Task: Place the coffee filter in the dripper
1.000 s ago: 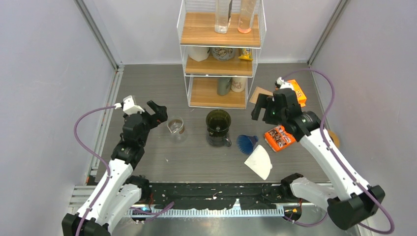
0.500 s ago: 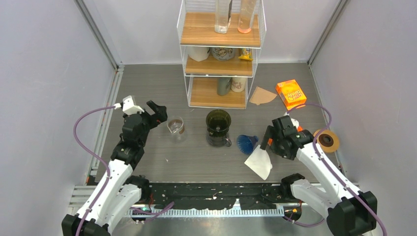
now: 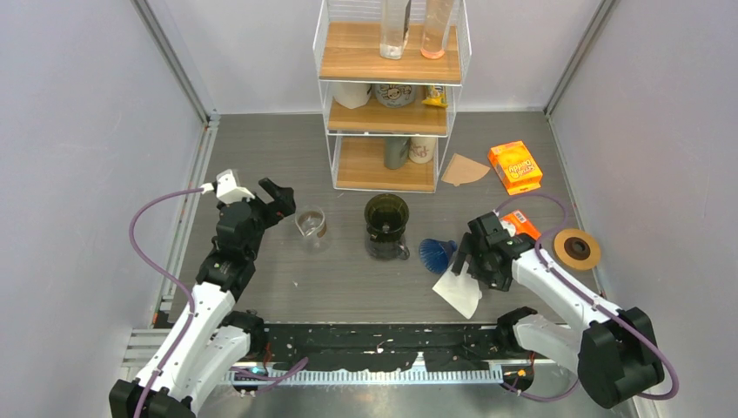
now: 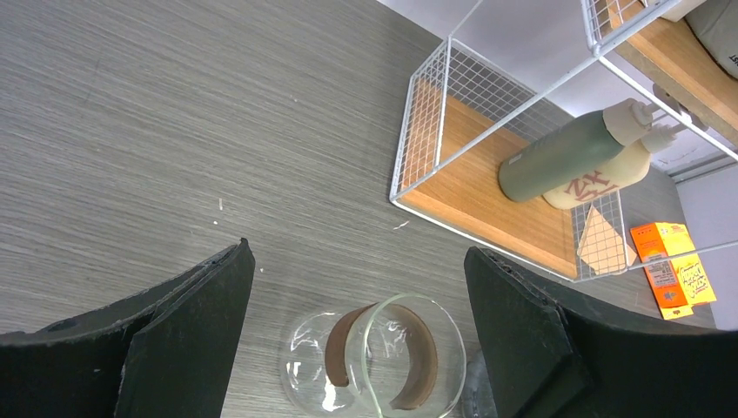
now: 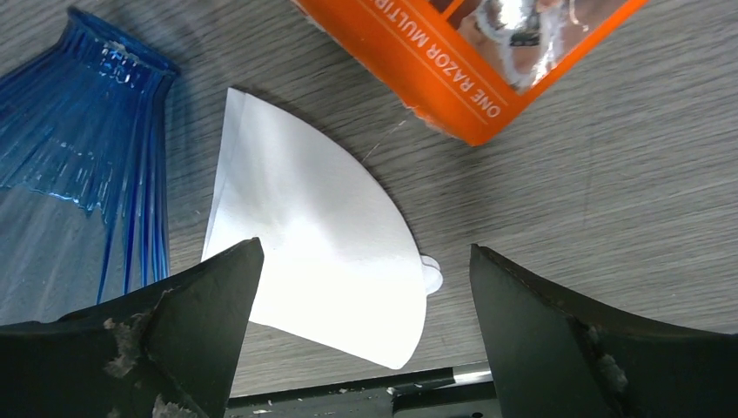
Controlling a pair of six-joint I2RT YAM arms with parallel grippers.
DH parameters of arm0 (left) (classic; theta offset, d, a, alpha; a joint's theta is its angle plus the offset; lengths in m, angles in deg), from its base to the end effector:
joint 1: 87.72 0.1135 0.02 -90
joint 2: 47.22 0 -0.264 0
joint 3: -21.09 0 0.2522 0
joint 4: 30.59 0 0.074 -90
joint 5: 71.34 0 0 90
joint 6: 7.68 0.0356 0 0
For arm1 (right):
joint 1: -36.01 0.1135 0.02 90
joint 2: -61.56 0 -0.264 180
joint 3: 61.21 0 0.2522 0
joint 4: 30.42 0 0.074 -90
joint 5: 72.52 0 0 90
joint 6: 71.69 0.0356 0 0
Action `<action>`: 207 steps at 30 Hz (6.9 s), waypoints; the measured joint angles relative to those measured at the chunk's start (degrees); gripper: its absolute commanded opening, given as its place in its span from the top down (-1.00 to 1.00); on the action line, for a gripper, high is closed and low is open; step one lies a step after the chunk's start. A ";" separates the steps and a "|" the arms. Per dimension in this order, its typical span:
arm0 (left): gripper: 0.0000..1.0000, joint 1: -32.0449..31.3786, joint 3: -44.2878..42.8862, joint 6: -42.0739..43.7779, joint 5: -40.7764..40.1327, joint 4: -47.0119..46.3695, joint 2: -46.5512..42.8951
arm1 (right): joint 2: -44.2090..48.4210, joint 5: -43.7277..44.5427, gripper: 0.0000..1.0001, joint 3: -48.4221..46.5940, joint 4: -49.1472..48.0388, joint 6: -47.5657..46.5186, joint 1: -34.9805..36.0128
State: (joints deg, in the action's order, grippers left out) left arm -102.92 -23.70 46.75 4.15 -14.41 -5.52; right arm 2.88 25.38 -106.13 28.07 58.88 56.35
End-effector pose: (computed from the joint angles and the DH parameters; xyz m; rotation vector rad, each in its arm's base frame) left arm 0.1764 -0.0387 0.2782 -0.4977 1.7405 -0.4060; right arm 0.1527 0.0514 0.1750 0.5224 2.7561 0.0550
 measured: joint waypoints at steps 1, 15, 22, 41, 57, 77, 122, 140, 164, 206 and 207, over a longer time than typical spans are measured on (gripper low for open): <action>-0.98 0.00 0.00 0.00 -0.09 0.00 -0.02 | -0.33 0.28 -0.88 0.00 -0.24 0.42 0.72; -0.98 0.00 0.00 -0.02 -0.52 0.00 -0.26 | -3.96 3.10 -0.65 1.44 -3.19 6.25 6.91; -0.98 0.00 0.00 -0.02 -0.87 0.02 -0.24 | -4.00 3.85 -0.45 1.46 -3.37 6.82 6.99; -0.98 0.00 0.00 -0.02 -1.68 0.13 -0.85 | -7.63 3.80 0.07 -0.09 -5.51 6.08 7.10; -0.98 0.00 0.00 -0.02 -2.49 0.59 -1.25 | -6.56 3.85 0.68 -0.52 -6.71 3.32 7.26; -0.98 0.00 -1.22 0.33 0.35 2.51 -2.91 | 15.96 15.72 0.73 -15.02 4.50 -3.37 7.26; -0.12 -26.58 -26.49 -6.43 45.53 -17.27 32.61 | 9.11 -24.17 0.68 -17.05 -47.32 -9.79 7.26; 0.39 -26.97 -28.11 -7.78 44.24 -19.02 35.06 | 7.26 -24.26 0.61 -16.41 -48.65 -9.09 7.43; 1.00 -27.06 -28.79 12.50 46.16 -7.10 29.70 | 21.07 -5.88 -0.91 -10.62 -36.00 -17.33 7.56; 1.00 -25.92 -37.73 44.94 70.03 13.33 33.05 | 30.80 -28.13 -0.91 1.70 -42.58 -30.51 7.37; 1.00 -25.92 -37.73 44.94 70.05 13.33 33.05 | 30.67 -28.44 -0.91 1.70 -43.01 -30.32 7.37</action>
State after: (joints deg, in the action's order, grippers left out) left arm -128.85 -61.43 91.68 74.21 -1.08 27.52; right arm 33.55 -3.05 -104.43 -14.94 28.57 63.71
